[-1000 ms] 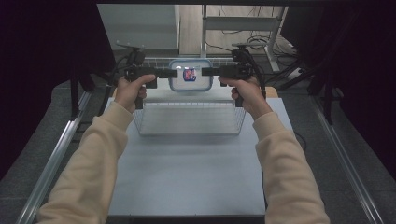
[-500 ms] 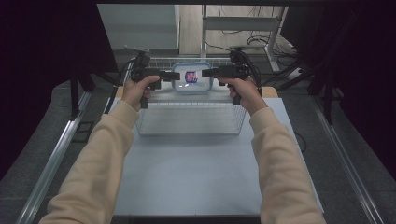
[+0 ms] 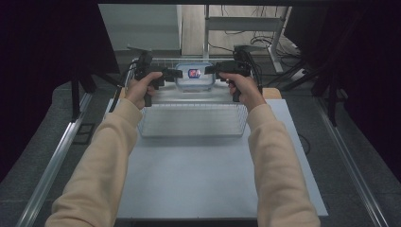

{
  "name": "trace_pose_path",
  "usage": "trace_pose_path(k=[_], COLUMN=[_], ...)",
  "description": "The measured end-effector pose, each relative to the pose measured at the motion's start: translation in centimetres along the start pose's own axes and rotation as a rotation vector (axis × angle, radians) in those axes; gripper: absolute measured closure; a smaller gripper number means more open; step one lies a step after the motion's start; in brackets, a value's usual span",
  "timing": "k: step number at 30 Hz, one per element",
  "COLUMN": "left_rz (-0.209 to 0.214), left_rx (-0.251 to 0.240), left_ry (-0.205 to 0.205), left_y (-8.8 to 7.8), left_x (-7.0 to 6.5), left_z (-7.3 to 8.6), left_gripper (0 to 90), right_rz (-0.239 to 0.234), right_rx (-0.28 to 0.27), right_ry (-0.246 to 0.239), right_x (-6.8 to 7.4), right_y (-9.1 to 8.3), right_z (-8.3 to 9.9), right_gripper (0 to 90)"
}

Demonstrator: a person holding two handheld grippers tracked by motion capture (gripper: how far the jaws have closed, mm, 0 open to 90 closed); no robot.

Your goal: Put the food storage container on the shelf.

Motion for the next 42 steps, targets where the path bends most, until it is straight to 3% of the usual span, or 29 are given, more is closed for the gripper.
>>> trace_pose_path(k=[7,14,16,19,21,23,26,32,35,38,42], left_rz=[0.009,-0.003,-0.028,-0.067,-0.106,-0.160,-0.183,-0.212,-0.232,-0.251,-0.280], left_rx=[0.002,-0.009,-0.036,-0.090,-0.131,-0.149,-0.161,-0.152,-0.117,-0.098,-0.043], left_ry=[-0.048,-0.032,-0.002,0.066,0.127,0.200,0.288,0.421,0.467,0.487,0.512], left_y=[0.4,0.4,0.2,-1.0,-2.1,-3.0,-4.2,-5.6,-5.8,-5.7,-5.3], left_x=[0.7,0.7,0.4,-0.8,-1.9,-2.9,-4.1,-5.1,-4.7,-4.0,-2.8], left_z=[-0.2,-0.2,-0.3,-0.4,-0.2,0.6,2.6,8.8,12.4,15.8,19.7], left_gripper=[47.6,45.9,42.7,30.2,24.7,21.7,20.7,20.0,20.3,20.5,20.7], right_rz=[0.014,0.031,0.048,0.053,0.060,0.089,0.098,0.073,0.066,0.091,0.114], right_rx=[-0.031,-0.057,-0.072,-0.114,-0.132,-0.145,-0.167,-0.148,-0.136,-0.130,-0.117], right_ry=[0.074,0.089,0.071,0.033,-0.029,-0.143,-0.273,-0.440,-0.500,-0.560,-0.584], right_x=[-0.6,-0.6,-0.4,0.6,1.6,2.6,3.6,3.2,2.4,1.2,-0.8], right_y=[0.6,0.8,0.7,0.1,-0.6,-1.5,-3.0,-5.8,-7.0,-7.9,-8.6], right_z=[-0.2,-0.2,-0.1,-0.1,0.3,1.0,2.5,7.9,11.5,15.0,19.0], right_gripper=[47.4,45.7,34.7,24.0,20.2,19.7,19.5,19.4,19.5,19.4,19.2])
Point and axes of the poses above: each handheld gripper's, and its own axes: y roughly forward along the jaws, z roughly out of its underside, x roughly to its left, the point moved 6 cm from there along y, roughly forward along the jaws, and after that the axes turned 3 degrees about y, right-handed, at the moved point
